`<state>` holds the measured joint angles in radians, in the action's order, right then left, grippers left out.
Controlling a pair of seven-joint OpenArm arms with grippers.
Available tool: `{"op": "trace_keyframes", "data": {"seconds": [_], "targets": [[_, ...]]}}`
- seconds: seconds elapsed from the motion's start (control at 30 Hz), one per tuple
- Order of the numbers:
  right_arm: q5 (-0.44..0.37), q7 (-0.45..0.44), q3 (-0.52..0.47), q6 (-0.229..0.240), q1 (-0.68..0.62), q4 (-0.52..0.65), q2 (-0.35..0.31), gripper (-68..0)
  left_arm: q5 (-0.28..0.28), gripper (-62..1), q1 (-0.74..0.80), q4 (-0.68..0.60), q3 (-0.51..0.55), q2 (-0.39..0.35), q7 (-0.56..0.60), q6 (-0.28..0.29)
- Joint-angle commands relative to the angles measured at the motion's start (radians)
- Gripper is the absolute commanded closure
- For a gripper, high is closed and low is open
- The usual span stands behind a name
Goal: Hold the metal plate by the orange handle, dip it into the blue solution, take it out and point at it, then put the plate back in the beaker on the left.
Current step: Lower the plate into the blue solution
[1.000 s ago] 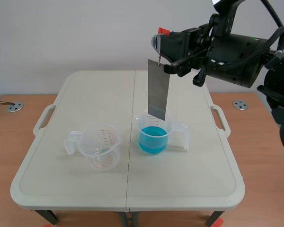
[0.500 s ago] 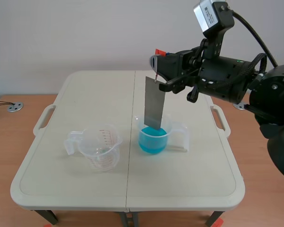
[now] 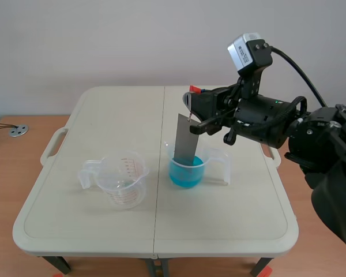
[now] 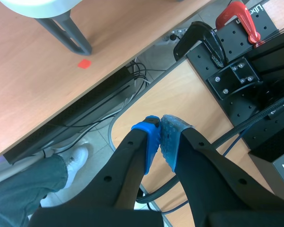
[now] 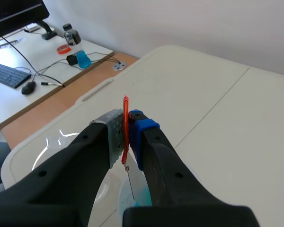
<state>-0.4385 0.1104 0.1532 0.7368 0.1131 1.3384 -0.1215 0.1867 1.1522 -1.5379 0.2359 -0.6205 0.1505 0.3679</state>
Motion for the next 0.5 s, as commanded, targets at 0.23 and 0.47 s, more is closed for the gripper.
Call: {"op": "trace_keyframes", "data": {"seconds": [0.23,0.47], "targets": [[0.056,-0.1,0.005,0.009,0.04,-0.088,0.016,-1.3,0.006,-4.5,0.0,-0.005,0.001,0.008,0.01,0.005],[0.073,-0.114,0.005,0.009,0.043,-0.117,0.016,-1.2,0.006,-4.5,-0.003,-0.005,0.001,0.008,0.01,0.005]]}}
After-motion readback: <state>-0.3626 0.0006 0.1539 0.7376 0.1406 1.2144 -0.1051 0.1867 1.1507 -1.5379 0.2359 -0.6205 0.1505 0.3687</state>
